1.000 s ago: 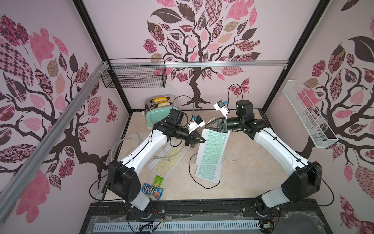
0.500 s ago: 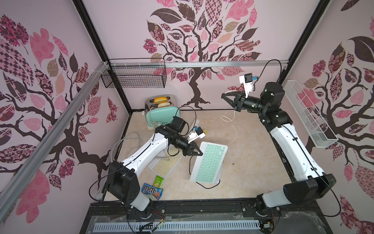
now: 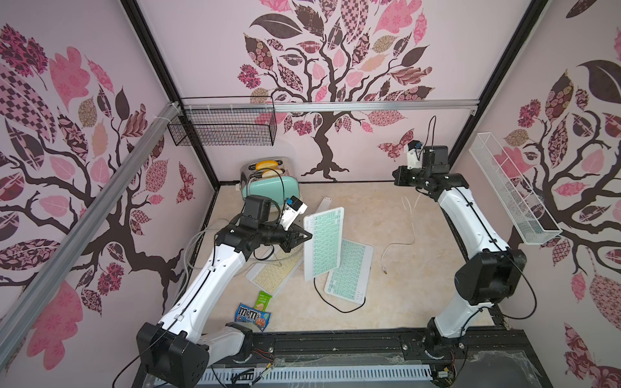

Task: Unplug the wireless keyboard
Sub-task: Place the power cord at the center of the board.

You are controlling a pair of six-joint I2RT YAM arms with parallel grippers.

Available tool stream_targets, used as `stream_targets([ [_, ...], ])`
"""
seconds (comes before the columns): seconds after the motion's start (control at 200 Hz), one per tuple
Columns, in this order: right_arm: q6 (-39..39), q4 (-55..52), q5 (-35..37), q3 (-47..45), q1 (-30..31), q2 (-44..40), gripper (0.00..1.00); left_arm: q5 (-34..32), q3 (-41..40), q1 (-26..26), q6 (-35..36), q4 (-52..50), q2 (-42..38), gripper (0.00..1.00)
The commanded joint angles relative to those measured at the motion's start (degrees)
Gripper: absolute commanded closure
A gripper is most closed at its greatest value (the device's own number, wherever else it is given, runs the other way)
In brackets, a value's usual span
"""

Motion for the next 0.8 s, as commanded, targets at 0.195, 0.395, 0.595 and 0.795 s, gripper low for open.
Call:
stream_targets([
  [0.195,0.90,0.95,2.11,2.01,0.04,15.93,0.95,-2.96,-2.03,0.47,-4.54,7.84,-0.61,1.00],
  [0.395,6.15,-0.59,5.46,-1.82,-3.97,19.21,0.90,-3.03,-1.76,0.57,-5.54,8.67,0.93,1.00],
  [0.595,8.11,-1.24,-11.79,-6.59,-6.81,13.75,0.33,-3.99,-1.54,0.61,-8.82,11.97,2.82,1.00],
  [0.795,12.53,3.66,-18.07,-12.31,-7.17,4.21,0.15,-6.74,1.71,0.87,-11.69,13.22,4.25,1.00],
])
